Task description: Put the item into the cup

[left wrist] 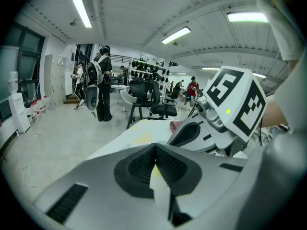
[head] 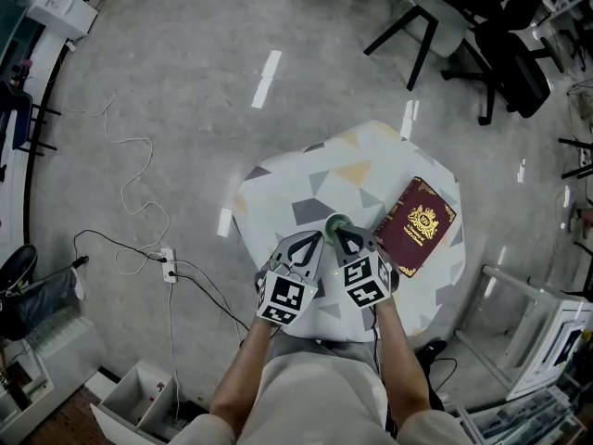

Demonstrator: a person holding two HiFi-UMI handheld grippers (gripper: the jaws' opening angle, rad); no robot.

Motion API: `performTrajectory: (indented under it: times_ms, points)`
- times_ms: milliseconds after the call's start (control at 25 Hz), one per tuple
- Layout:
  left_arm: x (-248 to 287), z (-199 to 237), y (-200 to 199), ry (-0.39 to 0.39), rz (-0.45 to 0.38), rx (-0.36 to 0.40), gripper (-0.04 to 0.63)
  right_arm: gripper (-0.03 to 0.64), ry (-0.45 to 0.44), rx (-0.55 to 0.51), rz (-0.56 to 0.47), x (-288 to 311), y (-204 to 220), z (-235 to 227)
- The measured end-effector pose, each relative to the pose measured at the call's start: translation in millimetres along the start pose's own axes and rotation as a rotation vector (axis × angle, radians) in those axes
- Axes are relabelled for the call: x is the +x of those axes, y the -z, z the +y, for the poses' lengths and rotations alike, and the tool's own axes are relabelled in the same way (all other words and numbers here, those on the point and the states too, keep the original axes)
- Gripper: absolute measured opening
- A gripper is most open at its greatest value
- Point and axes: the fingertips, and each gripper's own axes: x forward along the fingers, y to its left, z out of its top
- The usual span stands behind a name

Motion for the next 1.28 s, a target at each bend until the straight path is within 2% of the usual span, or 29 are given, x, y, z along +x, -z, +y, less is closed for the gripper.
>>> performTrajectory:
  times_ms: [320, 840, 1040, 1280]
  points:
    - [0.4, -3.3, -2.3, 0.002, -0.002, 0.007, 0.011, 0.008, 0.017, -0.020, 0.017, 3.7, 5.2, -1.4]
    - [-7.2, -2.0, -9.4, -0.005, -0.015, 0.023, 0.011, 0.040, 0.053, -0.037, -0.023, -8.3, -7.0, -1.3]
    - [-14.5, -1.6, -20.2, -0.006, -0.036, 0.037, 0.011, 0.040, 0.089, -0.033, -0.098, -31.4, -20.9, -3.7]
    - [-31.3, -9.8, -51.6, 0.011, -0.097, 0.064, 0.011, 0.040, 0.170, 0.018, -0.245, -83.0, -42.4, -9.3]
